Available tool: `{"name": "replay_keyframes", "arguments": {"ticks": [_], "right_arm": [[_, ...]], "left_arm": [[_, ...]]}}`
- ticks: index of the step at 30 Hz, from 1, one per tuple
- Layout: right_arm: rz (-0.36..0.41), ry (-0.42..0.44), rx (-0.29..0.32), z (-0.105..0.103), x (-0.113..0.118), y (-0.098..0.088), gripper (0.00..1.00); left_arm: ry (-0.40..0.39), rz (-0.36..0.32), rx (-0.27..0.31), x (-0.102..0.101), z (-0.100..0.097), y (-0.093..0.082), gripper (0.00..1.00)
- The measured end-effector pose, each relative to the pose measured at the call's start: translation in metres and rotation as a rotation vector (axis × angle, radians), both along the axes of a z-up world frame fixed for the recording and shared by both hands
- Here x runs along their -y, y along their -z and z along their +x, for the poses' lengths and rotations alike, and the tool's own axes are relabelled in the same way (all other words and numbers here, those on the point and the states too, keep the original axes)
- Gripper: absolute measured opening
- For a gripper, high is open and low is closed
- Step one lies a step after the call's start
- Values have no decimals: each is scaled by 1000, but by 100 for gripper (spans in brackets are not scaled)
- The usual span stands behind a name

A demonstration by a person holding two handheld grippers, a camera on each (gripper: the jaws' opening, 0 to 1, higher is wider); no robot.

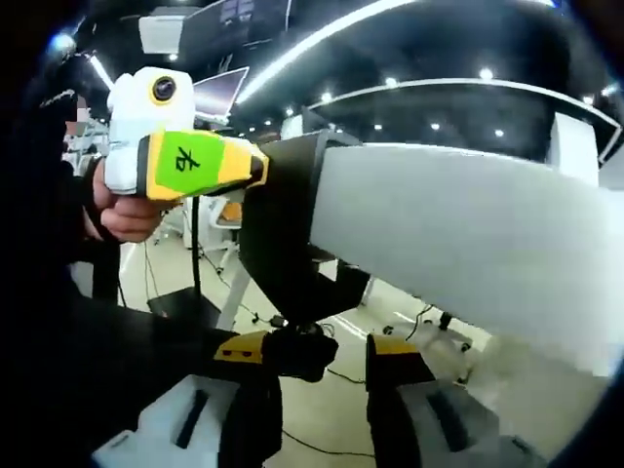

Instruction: Clamp the fixed fixture on the desktop, loosen the retaining clip, secure it to the edge of the desk, and tighten the retaining clip.

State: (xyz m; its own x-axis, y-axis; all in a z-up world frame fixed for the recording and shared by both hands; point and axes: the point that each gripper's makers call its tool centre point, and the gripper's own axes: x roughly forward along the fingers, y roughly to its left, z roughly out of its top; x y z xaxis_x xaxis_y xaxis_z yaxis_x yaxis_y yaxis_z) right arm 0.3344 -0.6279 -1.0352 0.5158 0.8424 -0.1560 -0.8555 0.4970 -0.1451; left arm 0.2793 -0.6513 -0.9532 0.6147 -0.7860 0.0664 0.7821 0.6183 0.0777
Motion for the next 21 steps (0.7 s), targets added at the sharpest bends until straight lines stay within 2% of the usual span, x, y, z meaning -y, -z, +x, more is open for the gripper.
{"name": "replay_keyframes", "arguments": {"ticks": [2, 4, 6, 8, 9, 11, 16, 18, 19, 21], "right_arm": [[-1, 78, 2, 2, 7, -2, 44], [19, 222, -8, 3, 15, -1, 49], [65, 342, -40, -5, 13, 0, 49], [79, 416, -25, -9, 17, 2, 47], [62, 463, -7, -11, 17, 3, 47], [45, 513, -12, -11, 14, 8, 47], [81, 600, -41, 0, 7, 10, 47], [70, 626, -41, 5, 8, 11, 46], [67, 634, -42, 7, 7, 11, 42], [78, 669, -38, 8, 12, 9, 27]], "left_arm": [[-2, 7, 2, 0, 0, 0, 1], [-5, 10, 1, 0, 0, 0, 1], [-4, 6, -6, 0, 0, 0, 1], [0, -3, -15, -1, 0, 0, 1], [0, -4, -17, 0, 1, 0, 1], [-2, -3, -17, 0, 0, 0, 1], [4, -12, -24, -1, 0, 0, 1], [5, -14, -24, -1, 0, 0, 1], [5, -15, -22, -1, 0, 0, 1], [6, -16, -22, -1, 0, 0, 1]]}}
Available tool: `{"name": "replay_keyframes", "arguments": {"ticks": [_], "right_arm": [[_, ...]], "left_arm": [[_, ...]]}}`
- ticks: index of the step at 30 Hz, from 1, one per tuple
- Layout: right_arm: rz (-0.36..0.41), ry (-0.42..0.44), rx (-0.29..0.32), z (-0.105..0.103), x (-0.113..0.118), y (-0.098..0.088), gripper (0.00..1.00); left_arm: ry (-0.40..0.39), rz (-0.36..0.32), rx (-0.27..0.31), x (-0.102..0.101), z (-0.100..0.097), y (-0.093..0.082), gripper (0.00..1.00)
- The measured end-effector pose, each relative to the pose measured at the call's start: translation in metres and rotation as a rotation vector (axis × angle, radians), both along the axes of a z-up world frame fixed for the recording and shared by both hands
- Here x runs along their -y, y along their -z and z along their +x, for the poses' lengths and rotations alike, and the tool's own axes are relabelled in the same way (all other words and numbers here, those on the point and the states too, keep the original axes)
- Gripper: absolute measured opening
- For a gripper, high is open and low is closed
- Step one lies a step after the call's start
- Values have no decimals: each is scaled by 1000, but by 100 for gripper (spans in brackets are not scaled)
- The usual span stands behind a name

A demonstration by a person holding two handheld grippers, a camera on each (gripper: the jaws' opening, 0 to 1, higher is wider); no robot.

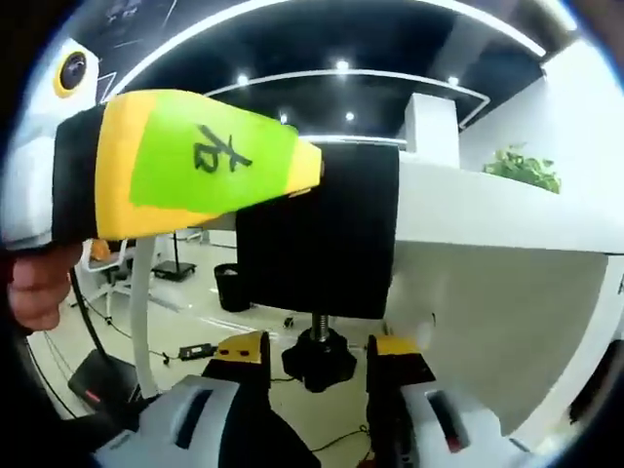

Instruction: Clamp the fixed fixture on the desktop, loosen the retaining clip, secure it to the edge of the desk, and tighten the retaining clip.

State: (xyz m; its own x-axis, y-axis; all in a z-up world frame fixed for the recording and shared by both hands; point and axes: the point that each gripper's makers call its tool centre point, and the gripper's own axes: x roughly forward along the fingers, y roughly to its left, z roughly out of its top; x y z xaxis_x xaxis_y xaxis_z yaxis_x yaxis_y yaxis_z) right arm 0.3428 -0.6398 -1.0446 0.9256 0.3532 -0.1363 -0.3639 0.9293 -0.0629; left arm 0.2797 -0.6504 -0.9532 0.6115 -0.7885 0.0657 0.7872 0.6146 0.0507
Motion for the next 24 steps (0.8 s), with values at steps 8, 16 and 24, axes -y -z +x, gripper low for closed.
{"name": "replay_keyframes", "arguments": {"ticks": [8, 16, 24], "right_arm": [[-18, -8, 3, 1, 3, -1, 25], [-64, -288, 15, -4, -5, -1, 25], [-98, -633, 3, -12, -17, -1, 25]], "left_arm": [[1, 5, 4, 1, -1, -1, 1], [-7, 30, 22, 2, -1, 0, 1], [-13, 19, 17, 2, 0, 0, 1]]}}
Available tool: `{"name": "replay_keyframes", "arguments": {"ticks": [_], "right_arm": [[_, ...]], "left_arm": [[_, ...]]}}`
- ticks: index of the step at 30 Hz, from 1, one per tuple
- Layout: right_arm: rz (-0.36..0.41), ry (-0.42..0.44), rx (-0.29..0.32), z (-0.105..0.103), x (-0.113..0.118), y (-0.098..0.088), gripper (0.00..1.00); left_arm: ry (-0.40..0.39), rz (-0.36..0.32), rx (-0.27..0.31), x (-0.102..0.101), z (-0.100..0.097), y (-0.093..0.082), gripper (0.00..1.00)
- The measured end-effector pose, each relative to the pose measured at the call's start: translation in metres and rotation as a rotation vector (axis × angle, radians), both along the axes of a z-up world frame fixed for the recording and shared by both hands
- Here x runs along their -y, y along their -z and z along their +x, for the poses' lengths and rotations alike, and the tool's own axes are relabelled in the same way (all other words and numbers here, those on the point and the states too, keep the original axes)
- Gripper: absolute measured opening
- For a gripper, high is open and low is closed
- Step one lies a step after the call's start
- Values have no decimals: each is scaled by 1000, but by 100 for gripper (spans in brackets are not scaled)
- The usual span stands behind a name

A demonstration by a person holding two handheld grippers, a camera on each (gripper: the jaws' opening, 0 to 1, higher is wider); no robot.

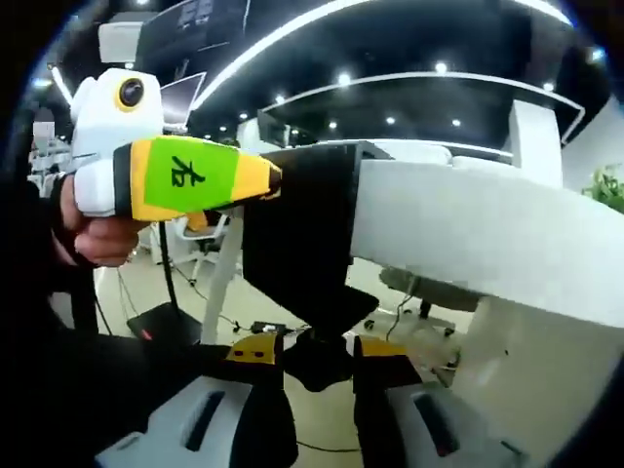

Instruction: Clamp the fixed fixture on the desktop, loosen the retaining clip, secure it to the edge of the desk, and tighten the retaining clip.

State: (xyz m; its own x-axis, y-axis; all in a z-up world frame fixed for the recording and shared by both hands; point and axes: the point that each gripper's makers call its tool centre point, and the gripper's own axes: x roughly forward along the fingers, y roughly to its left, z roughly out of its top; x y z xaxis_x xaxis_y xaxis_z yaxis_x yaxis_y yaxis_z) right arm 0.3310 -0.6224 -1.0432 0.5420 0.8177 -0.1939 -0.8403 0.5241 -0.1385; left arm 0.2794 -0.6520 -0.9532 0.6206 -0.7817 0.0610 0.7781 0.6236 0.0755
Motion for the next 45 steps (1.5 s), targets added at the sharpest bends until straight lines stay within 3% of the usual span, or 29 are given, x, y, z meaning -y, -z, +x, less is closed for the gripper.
{"name": "replay_keyframes", "arguments": {"ticks": [2, 6, 11, 12, 18, 21, 23, 26, 29, 31, 33, 35, 37, 38, 42, 44, 45], "right_arm": [[-26, -63, 20, 0, -1, 0, 25], [-33, -139, 2, -2, -5, 2, 25], [-16, -193, 4, -10, -7, 2, 25], [-16, -221, 38, -11, -8, 0, 25], [-17, -208, 38, -18, -8, 1, 26], [-44, -126, 53, -19, -6, 0, 27], [-48, -32, 80, -6, 0, -4, 30], [7, 120, 57, -11, 7, -11, 39], [25, 335, 18, 0, 25, -3, 36], [86, 462, -44, -2, 30, 2, 37], [159, 496, -60, -8, 23, -2, 44], [113, 540, -19, -9, 19, -3, 50], [104, 574, -42, -10, 11, 3, 47], [103, 593, -47, 0, 12, 5, 46], [94, 627, -38, 5, 12, 4, 44], [144, 636, -67, 8, 12, 3, 40], [132, 645, -70, 10, 13, 5, 37]], "left_arm": [[0, -3, -3, 0, 0, 0, 1], [-2, 8, 6, 0, 0, 0, 1], [-3, 12, 12, 0, 0, 1, 1], [-3, 12, 12, 0, 0, 1, 1], [0, 10, 14, 0, 0, 1, 1], [0, 8, 11, 0, 0, 1, 1], [-1, 6, 7, 0, 1, 0, 1], [0, 6, 4, 0, 1, 0, 1], [-1, 2, -1, -1, 1, 0, 1], [2, -8, -13, -1, 2, 0, 1], [4, -10, -18, -1, 2, 0, 1], [4, -12, -22, -2, 2, -1, 1], [3, -20, -22, -4, 2, -2, 1], [4, -26, -26, -4, 2, -3, 1], [4, -24, -24, -4, 2, -2, 1], [6, -27, -24, -3, 1, -3, 1], [7, -31, -26, -4, 1, -3, 1]]}}
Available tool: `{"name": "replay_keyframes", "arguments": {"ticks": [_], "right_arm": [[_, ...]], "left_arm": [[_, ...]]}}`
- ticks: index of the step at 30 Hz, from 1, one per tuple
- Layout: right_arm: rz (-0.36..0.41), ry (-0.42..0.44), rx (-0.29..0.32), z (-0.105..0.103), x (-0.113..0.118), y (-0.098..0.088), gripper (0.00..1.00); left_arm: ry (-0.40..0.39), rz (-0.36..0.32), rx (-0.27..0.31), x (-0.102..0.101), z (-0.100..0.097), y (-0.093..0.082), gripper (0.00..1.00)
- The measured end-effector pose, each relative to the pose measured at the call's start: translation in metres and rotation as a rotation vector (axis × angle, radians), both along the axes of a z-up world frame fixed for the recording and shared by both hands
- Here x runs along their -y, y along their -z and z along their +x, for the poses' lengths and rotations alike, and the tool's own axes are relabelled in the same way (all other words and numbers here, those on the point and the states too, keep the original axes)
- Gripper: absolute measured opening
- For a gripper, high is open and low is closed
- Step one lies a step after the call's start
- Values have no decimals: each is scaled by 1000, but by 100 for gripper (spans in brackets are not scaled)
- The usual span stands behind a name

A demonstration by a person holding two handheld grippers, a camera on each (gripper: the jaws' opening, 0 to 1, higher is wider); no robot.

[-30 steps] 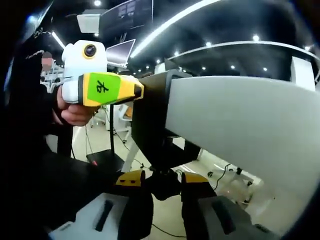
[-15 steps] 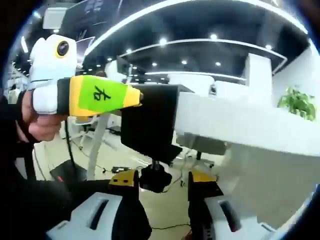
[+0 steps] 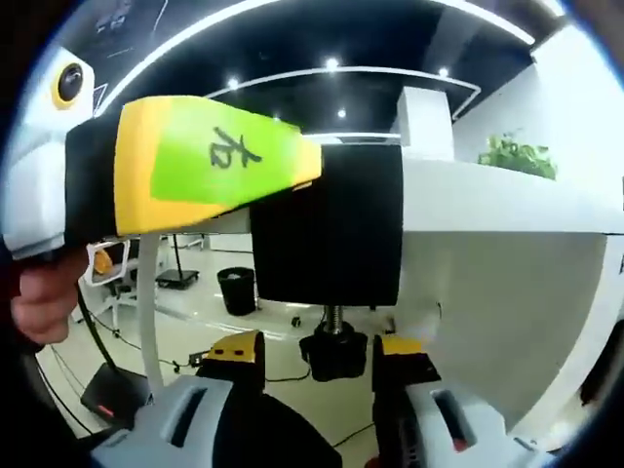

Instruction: Clamp the fixed fixture on the desktop, loosen the retaining clip, secure it to the edge of the desk, and tighten the retaining clip.

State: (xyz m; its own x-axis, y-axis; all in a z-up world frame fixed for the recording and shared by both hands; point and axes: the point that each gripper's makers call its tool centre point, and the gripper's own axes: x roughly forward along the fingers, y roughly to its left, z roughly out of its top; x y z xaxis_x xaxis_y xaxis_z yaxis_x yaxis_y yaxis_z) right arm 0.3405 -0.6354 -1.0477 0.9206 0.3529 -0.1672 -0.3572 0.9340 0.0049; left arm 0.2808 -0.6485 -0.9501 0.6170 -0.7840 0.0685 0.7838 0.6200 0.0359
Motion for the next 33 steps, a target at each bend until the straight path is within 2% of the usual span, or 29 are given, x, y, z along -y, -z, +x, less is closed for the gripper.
{"name": "replay_keyframes", "arguments": {"ticks": [5, 11, 17, 18, 19, 23, 25, 29, 33], "right_arm": [[-19, 45, 22, -2, 8, -1, 24], [-59, -10, 25, -4, 9, 0, 23], [-89, -252, 32, -7, 3, 0, 22], [-113, -310, 36, -6, 2, 0, 22], [-125, -334, 38, -6, 2, -1, 22], [-120, -498, 17, -5, -4, 0, 22], [-123, -605, 34, -6, -8, 1, 22], [-134, -725, 37, -11, -12, 1, 22], [-130, -799, 33, -11, -14, 1, 22]], "left_arm": [[3, -6, -3, 0, -1, -1, 1], [4, -5, -1, 1, -4, -2, 1], [0, 7, 8, 1, -3, -2, 1], [-1, 9, 10, 1, -3, -1, 1], [-1, 9, 10, 1, -3, -1, 1], [-6, 16, 19, 1, -2, 0, 1], [-9, 17, 21, 1, -2, 0, 1], [-9, 21, 24, 3, -1, 2, 1], [-14, 27, 32, 3, -1, 2, 1]]}}
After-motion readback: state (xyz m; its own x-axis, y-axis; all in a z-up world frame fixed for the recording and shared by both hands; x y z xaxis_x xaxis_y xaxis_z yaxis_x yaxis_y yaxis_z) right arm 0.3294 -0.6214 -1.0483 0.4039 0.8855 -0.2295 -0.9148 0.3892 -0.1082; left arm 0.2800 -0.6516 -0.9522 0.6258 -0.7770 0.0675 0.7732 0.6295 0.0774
